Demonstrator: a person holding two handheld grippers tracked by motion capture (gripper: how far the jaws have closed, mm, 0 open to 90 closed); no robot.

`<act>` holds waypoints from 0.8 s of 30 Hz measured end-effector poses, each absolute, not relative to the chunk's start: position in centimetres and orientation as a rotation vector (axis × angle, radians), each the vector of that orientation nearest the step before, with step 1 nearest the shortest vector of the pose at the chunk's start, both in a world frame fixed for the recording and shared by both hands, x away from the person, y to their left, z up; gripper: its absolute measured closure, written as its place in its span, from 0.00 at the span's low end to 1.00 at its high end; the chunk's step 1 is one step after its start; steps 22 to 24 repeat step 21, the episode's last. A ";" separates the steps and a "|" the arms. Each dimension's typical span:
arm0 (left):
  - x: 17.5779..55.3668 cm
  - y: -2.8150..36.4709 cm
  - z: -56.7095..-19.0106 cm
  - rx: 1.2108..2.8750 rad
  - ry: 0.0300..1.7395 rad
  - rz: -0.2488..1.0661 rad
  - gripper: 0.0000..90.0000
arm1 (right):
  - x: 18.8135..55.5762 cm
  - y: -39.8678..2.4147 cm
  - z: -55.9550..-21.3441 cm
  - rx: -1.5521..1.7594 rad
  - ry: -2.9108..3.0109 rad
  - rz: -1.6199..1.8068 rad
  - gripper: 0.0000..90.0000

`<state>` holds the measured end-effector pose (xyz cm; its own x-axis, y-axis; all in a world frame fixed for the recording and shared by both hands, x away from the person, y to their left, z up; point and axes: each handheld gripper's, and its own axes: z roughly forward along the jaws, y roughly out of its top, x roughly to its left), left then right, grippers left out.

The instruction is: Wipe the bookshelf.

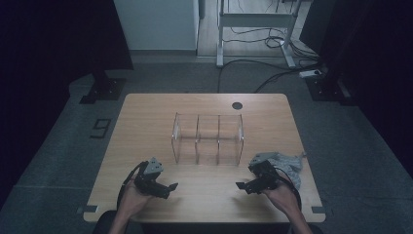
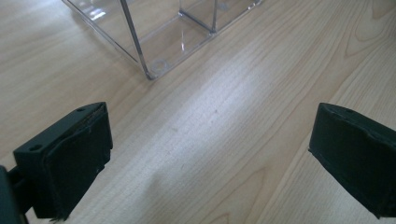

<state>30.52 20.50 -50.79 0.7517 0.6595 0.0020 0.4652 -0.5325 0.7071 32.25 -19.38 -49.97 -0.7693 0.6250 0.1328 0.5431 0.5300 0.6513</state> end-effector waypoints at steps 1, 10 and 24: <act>30.5 20.5 -51.3 2.250 0.844 0.362 0.00 | 32.3 -19.0 -50.7 1.002 2.666 1.020 0.13; 30.9 20.4 -53.3 2.326 0.869 0.299 0.00 | 32.4 -18.2 -53.1 0.970 2.735 0.862 0.13; 31.1 20.0 -54.3 2.377 0.860 0.277 0.00 | 32.1 -17.6 -54.1 0.885 2.717 0.796 0.00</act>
